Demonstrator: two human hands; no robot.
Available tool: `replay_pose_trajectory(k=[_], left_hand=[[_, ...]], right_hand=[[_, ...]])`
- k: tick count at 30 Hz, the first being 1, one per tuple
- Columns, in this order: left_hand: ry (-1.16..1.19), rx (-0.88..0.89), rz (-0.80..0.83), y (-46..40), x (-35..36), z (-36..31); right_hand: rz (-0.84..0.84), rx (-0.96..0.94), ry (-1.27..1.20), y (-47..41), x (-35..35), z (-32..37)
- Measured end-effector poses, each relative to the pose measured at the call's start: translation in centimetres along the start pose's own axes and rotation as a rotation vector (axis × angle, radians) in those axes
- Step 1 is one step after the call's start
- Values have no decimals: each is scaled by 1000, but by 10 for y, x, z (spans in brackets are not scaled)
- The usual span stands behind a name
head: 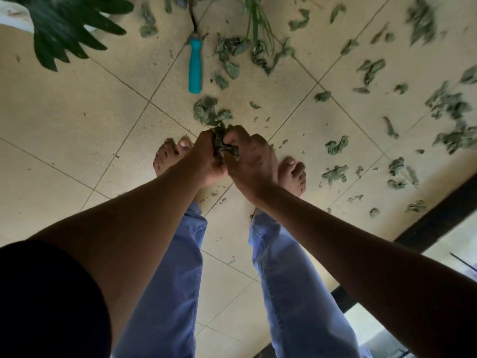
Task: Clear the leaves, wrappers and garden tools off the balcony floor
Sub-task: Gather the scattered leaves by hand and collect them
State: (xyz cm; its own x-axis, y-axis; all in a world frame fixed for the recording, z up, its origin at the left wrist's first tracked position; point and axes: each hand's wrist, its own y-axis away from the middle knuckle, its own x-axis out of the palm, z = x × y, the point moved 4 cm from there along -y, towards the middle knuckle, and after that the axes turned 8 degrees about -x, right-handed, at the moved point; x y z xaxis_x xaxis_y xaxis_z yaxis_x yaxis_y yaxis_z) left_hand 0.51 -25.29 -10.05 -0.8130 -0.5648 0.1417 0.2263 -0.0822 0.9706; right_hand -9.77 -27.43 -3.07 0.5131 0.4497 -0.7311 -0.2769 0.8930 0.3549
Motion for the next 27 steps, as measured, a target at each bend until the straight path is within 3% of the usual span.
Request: replay_pose_trajectory(k=[4, 7, 10, 12, 15, 21, 24, 27], left_hand=[[-19, 38, -13, -1, 4, -7], [39, 19, 32, -2, -8, -7], [-58, 94, -104, -1, -27, -9], [-10, 66, -87, -3, -36, -6], [137, -39, 38, -16, -50, 0], [122, -40, 21, -12, -74, 3], [111, -29, 28, -8, -84, -1], [59, -10, 30, -4, -90, -1]], right_hand=[[13, -57, 121, -2, 10, 11], [7, -127, 78, -5, 16, 20], [-103, -150, -21, -13, 14, 22], [-141, -117, -45, -25, 15, 13], [-13, -97, 74, -53, 29, -3], [424, -430, 423, -101, 78, -11], [444, -443, 452, -110, 86, -15], [346, -307, 408, -108, 76, -29]])
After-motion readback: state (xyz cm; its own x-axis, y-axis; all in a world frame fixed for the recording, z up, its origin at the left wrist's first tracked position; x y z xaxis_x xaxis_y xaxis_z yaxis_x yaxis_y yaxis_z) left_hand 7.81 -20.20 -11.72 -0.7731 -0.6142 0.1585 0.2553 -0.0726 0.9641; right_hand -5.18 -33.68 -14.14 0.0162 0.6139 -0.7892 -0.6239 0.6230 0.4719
